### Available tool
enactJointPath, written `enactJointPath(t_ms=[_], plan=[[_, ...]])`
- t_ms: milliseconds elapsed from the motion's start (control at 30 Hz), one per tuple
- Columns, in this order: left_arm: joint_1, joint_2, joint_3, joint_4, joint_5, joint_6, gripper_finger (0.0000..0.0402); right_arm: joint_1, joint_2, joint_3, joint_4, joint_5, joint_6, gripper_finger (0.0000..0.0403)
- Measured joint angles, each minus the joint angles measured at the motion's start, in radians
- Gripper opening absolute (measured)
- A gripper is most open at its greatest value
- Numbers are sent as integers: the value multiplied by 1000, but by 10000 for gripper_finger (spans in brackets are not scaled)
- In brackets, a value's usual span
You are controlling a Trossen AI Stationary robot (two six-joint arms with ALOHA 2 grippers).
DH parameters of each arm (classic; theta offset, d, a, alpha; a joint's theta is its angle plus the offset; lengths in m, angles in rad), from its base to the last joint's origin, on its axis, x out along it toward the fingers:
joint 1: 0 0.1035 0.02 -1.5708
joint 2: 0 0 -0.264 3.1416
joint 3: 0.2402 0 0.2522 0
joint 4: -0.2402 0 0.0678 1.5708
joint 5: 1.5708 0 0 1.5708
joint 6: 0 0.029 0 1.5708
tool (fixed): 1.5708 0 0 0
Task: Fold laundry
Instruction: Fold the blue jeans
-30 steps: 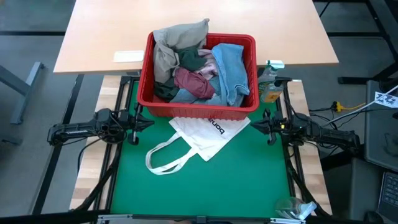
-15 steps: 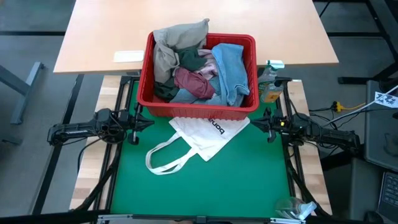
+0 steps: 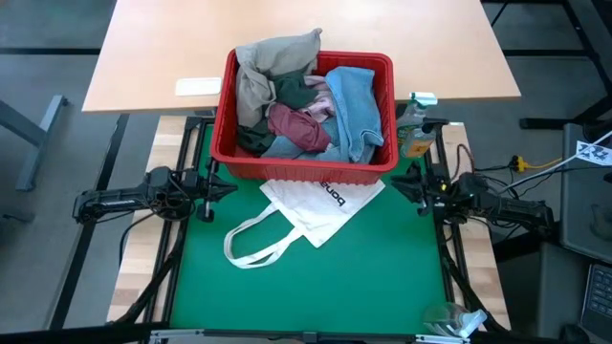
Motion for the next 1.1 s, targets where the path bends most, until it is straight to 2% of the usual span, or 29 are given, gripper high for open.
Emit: enactJointPath(t_ms=[133,267,433,567,667,867,1000,1100], plan=[[0,0,0,0,-7,2,15,0,0,0,84,-1,-1,183],[0,0,0,0,-8,3,15,0,0,0,172,-10,-2,222],[0,0,0,0,-10,3,15,0,7,34,185,-10,-7,238],[0,0,0,0,-10,5,15,0,66,101,187,-10,-43,239],[0,0,0,0,-10,6,15,0,149,167,187,-10,-98,239],[0,0,0,0,-10,8,15,0,408,333,182,5,-254,239],[1,0,0,0,-10,8,15,0,587,456,161,80,-372,239],[1,0,0,0,-10,8,15,0,704,559,81,169,-447,239]])
